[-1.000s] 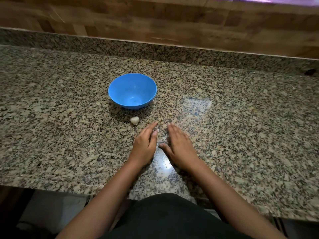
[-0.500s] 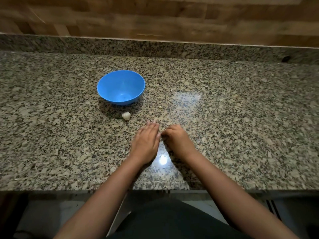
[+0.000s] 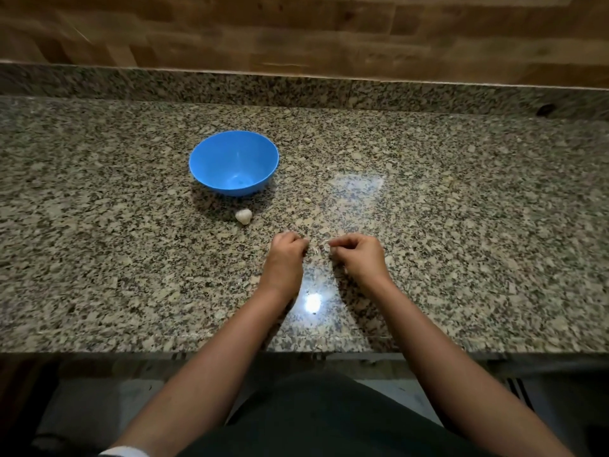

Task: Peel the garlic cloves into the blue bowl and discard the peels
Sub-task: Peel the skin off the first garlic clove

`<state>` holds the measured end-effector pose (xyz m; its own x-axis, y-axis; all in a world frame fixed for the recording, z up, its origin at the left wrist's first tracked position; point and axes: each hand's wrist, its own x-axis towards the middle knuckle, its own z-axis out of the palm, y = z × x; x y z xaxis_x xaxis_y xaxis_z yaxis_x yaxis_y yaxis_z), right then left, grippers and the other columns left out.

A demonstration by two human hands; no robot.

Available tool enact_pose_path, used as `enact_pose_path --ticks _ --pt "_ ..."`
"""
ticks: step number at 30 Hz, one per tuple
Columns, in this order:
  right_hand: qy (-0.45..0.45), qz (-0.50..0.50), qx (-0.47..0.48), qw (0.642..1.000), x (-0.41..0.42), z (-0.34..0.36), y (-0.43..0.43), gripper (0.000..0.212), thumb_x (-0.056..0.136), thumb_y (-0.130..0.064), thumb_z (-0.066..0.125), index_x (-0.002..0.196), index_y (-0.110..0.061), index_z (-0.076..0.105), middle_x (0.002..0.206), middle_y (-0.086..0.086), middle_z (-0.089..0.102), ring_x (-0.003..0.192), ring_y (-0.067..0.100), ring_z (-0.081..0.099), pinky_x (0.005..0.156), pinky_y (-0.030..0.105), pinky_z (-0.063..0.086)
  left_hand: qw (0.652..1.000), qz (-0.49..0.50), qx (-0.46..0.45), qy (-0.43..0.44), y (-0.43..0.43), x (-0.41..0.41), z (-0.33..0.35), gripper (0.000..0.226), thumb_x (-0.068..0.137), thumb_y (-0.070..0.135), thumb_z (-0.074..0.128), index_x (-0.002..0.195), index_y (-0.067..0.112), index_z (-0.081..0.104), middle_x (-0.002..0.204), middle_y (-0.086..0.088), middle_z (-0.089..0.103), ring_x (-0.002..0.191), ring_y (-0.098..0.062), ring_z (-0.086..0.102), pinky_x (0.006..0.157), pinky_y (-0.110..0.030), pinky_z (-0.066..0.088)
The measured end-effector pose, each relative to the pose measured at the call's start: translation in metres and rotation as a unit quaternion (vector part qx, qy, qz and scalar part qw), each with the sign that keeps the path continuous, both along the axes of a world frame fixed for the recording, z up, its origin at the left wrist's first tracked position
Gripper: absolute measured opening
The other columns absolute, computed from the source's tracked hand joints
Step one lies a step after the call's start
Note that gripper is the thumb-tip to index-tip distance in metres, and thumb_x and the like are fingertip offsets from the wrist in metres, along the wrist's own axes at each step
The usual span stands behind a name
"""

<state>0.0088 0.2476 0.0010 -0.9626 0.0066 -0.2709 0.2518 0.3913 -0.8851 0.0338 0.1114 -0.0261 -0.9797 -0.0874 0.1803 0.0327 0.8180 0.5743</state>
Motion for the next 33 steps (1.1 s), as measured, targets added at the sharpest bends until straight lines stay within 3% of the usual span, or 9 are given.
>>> enact_pose_path --ticks 4,6,9,12,17,20,27,30,33 --pt "-0.044 0.031 -0.043 0.998 0.003 0.011 -0.015 0.019 0.084 0.003 0.061 0.077 -0.013 0.067 0.078 0.010 0.067 0.068 0.019 0.060 0.070 0.032 0.052 0.983 0.081 0.155 -0.062 -0.013 0.005 0.015 0.019 0.088 0.009 0.062 0.105 0.009 0.070 0.101 0.000 0.068 0.084 -0.004 0.056 0.073 -0.004 0.040" --pt "-0.063 0.052 -0.061 0.995 0.004 0.014 -0.029 0.016 0.083 0.005 0.062 0.079 -0.008 0.068 0.073 0.010 0.066 0.065 0.019 0.058 0.069 0.033 0.051 0.957 0.130 0.245 -0.087 -0.025 0.016 0.018 0.015 0.085 0.011 0.066 0.098 0.014 0.073 0.097 0.004 0.069 0.082 -0.002 0.059 0.071 -0.006 0.043" --pt "-0.090 0.100 -0.093 0.987 0.011 0.018 -0.063 0.010 0.083 0.007 0.061 0.090 0.004 0.067 0.071 0.009 0.064 0.060 0.015 0.057 0.064 0.024 0.051 0.872 0.225 0.427 -0.079 -0.053 0.042 0.022 0.013 0.084 0.009 0.067 0.086 0.021 0.072 0.092 0.004 0.071 0.081 -0.005 0.066 0.067 -0.012 0.050" --pt "-0.129 0.165 -0.133 0.969 0.029 0.023 -0.109 0.015 0.084 0.010 0.058 0.098 0.012 0.063 0.074 0.010 0.063 0.064 0.015 0.058 0.062 0.019 0.052 0.791 0.312 0.526 -0.020 -0.087 0.077 0.028 0.013 0.084 0.003 0.066 0.088 0.014 0.072 0.085 -0.003 0.072 0.080 -0.013 0.067 0.075 -0.025 0.055" --pt "-0.184 0.281 -0.156 0.929 0.079 0.026 -0.207 0.011 0.085 0.011 0.056 0.083 0.003 0.064 0.075 0.011 0.062 0.065 0.017 0.059 0.063 0.020 0.052 0.704 0.414 0.572 0.070 -0.155 0.152 0.032 0.014 0.084 -0.002 0.063 0.088 0.009 0.070 0.079 -0.003 0.068 0.072 -0.012 0.062 0.079 -0.025 0.052" --pt "-0.212 0.358 -0.155 0.896 0.130 0.023 -0.277 0.022 0.087 0.011 0.053 0.074 -0.004 0.061 0.066 0.010 0.060 0.050 0.010 0.058 0.055 0.019 0.049 0.654 0.477 0.573 0.126 -0.206 0.219 0.024 0.014 0.085 -0.005 0.061 0.094 0.002 0.068 0.082 -0.005 0.067 0.075 -0.011 0.061 0.077 -0.020 0.051" --pt "-0.262 0.458 -0.148 0.836 0.272 0.005 -0.415 0.018 0.088 0.012 0.050 0.079 0.001 0.060 0.074 0.012 0.059 0.066 0.017 0.057 0.061 0.019 0.051 0.581 0.568 0.554 0.182 -0.310 0.379 0.005 0.015 0.086 -0.007 0.059 0.096 -0.001 0.067 0.081 -0.004 0.066 0.074 -0.010 0.062 0.072 -0.014 0.052" --pt "-0.275 0.467 -0.130 0.830 0.322 -0.005 -0.465 0.017 0.088 0.013 0.050 0.079 0.001 0.060 0.073 0.012 0.057 0.066 0.018 0.056 0.058 0.018 0.052 0.559 0.595 0.549 0.178 -0.353 0.428 -0.007 0.018 0.086 -0.008 0.058 0.102 -0.006 0.065 0.078 -0.004 0.066 0.074 -0.010 0.062 0.070 -0.013 0.051" --pt "-0.286 0.463 -0.107 0.832 0.356 -0.016 -0.505 0.011 0.088 0.014 0.050 0.094 0.016 0.059 0.071 0.012 0.057 0.065 0.018 0.056 0.053 0.016 0.053 0.528 0.618 0.556 0.173 -0.387 0.462 -0.021 0.020 0.086 -0.009 0.057 0.105 -0.008 0.064 0.069 0.001 0.067 0.070 -0.009 0.062 0.071 -0.016 0.051"
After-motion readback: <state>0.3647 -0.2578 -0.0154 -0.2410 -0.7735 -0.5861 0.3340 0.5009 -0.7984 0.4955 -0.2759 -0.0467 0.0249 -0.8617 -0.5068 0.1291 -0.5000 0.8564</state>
